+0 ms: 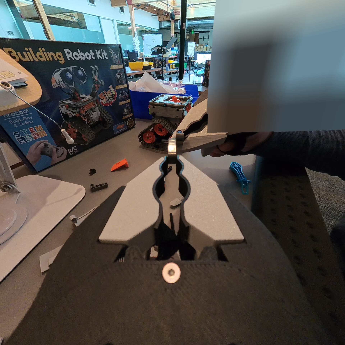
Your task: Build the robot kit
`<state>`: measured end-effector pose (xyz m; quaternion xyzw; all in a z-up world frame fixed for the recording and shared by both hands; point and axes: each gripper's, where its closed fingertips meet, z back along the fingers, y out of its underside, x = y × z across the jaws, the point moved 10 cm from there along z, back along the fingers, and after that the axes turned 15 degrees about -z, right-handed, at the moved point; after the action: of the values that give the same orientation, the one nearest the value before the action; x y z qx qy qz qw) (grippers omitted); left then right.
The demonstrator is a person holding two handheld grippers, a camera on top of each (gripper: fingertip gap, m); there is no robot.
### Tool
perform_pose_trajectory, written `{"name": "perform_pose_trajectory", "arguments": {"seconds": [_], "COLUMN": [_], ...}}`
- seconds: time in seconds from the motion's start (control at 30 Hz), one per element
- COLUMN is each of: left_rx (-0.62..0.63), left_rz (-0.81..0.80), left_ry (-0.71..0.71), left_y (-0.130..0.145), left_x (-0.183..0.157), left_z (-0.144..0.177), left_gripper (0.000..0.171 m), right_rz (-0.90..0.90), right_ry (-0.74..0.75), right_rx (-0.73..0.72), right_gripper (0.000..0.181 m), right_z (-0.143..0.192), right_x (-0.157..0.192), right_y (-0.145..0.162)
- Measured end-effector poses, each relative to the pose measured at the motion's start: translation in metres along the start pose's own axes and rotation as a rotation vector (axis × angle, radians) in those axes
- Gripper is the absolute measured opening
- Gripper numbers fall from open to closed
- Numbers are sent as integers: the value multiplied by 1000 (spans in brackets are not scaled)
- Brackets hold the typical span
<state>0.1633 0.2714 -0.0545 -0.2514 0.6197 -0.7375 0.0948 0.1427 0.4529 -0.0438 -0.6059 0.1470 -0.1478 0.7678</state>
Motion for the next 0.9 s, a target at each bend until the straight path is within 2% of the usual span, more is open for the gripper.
{"name": "perform_pose_trajectory", "arguments": {"seconds": [0.23,0.57,0.73,0.83,0.9], "left_rx": [3,22,167,303,372], "left_rz": [-10,3,2,-81,-155], "left_ry": [1,46,244,344,360], "left_y": [2,3,12,21,25], "left_x": [0,4,-3,-21,-31], "left_z": [-3,1,-9,-21,-28], "left_gripper": [7,23,21,21,19], "right_rz": [-6,-58,-84,-83,-100], "right_ry": [5,18,-12,-45,-69], "right_rx": [-2,-29,22,98,143], "right_gripper": [2,2,2,1,2], "right_z": [3,26,48,56,59], "right_x": [-1,-16,-27,-29,-28], "right_y": [0,0,10,22,30]}}
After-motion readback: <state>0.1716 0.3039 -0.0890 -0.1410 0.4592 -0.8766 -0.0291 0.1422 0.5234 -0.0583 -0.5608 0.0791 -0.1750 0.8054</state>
